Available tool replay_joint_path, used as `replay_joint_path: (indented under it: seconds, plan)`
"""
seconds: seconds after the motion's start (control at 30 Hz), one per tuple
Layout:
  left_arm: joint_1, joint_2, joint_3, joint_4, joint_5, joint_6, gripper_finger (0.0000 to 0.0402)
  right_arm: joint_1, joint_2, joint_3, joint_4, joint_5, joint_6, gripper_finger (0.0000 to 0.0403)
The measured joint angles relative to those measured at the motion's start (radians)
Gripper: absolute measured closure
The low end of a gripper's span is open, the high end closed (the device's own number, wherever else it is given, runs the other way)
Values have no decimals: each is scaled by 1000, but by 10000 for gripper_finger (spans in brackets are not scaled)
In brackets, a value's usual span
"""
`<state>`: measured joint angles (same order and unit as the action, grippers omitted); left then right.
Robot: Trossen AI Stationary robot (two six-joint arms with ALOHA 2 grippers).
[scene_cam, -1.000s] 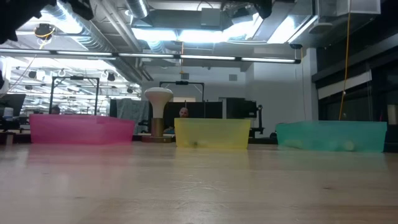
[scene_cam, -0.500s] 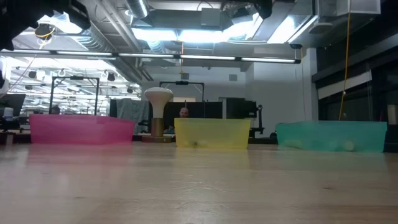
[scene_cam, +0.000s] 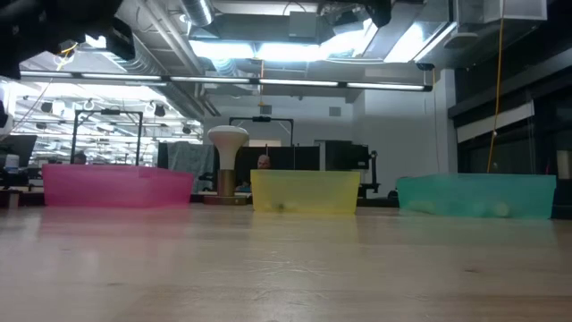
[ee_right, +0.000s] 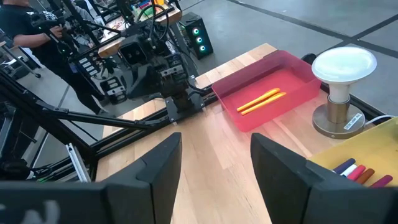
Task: Pick & Place Markers
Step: Return to Home Position
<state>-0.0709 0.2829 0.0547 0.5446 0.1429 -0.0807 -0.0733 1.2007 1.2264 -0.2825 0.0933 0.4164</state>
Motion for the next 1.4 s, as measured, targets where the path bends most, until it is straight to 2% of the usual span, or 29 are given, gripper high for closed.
replay_joint_path:
  seconds: [0.5, 0.9, 1.23, 1.4]
  plan:
    - [73, 0, 0, -153, 1, -10, 399, 0, 0, 0, 0, 0, 24, 214]
    - [74, 0, 0, -342, 7, -13, 400, 0, 0, 0, 0, -19, 25, 214]
    - [74, 0, 0, -394, 10, 34, 399, 0, 0, 0, 0, -45, 49, 214]
    - [74, -6, -47, -351, 7, 1, 399, 0, 0, 0, 1, -45, 49, 214]
